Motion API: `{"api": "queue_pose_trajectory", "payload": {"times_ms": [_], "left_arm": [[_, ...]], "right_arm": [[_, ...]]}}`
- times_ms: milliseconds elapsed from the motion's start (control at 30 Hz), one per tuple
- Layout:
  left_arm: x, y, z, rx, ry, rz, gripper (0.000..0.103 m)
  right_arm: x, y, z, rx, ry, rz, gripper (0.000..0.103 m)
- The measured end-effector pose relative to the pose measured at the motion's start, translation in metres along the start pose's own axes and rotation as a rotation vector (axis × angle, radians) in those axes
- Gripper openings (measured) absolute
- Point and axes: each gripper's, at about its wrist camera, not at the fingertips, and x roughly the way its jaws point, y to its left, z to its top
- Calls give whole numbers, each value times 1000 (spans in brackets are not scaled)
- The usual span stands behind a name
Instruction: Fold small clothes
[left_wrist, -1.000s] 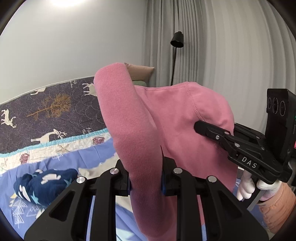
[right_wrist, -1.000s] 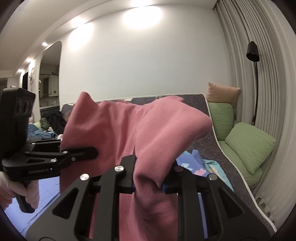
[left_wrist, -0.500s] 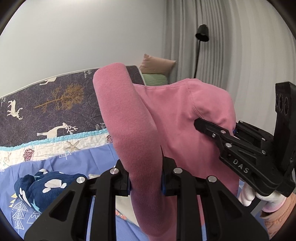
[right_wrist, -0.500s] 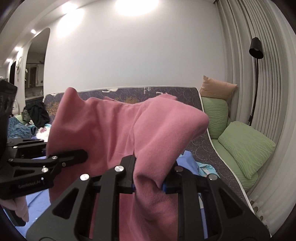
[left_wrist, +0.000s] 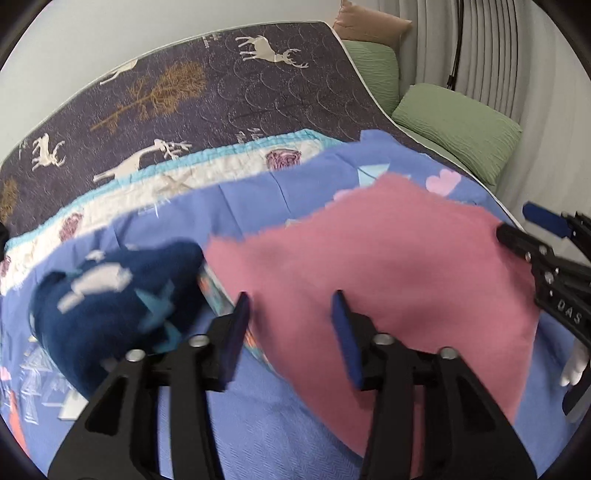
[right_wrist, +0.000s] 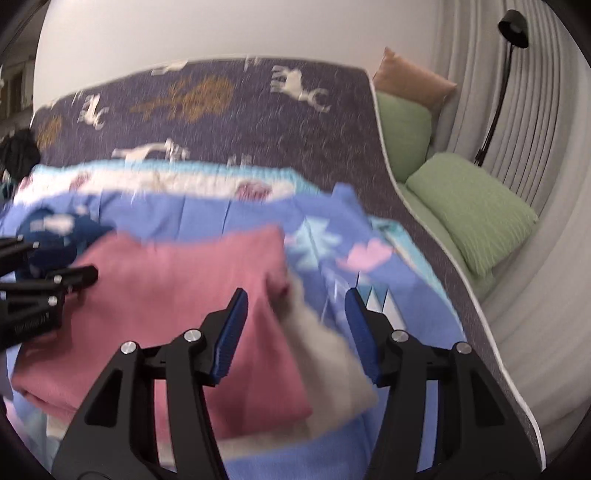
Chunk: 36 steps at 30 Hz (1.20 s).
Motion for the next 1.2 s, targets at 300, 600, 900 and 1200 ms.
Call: {"api": "queue_pose_trajectory", "payload": {"times_ms": [300, 600, 900, 1200], "left_arm": [[-49, -14, -34, -52, -105, -56, 60], [-142, -39, -90, -27, -233, -47, 101], [-230, -58, -138, -49, -309, 7, 102], [-311, -78, -187, -15, -357, 104, 102]], "right_arm": [[-81, 3, -57, 121, -153, -27, 99], [-181, 5, -114, 167, -200, 60, 101], [-270, 5, -146, 227, -161, 18, 101], [-339, 15, -179, 279, -172, 19, 101]]}}
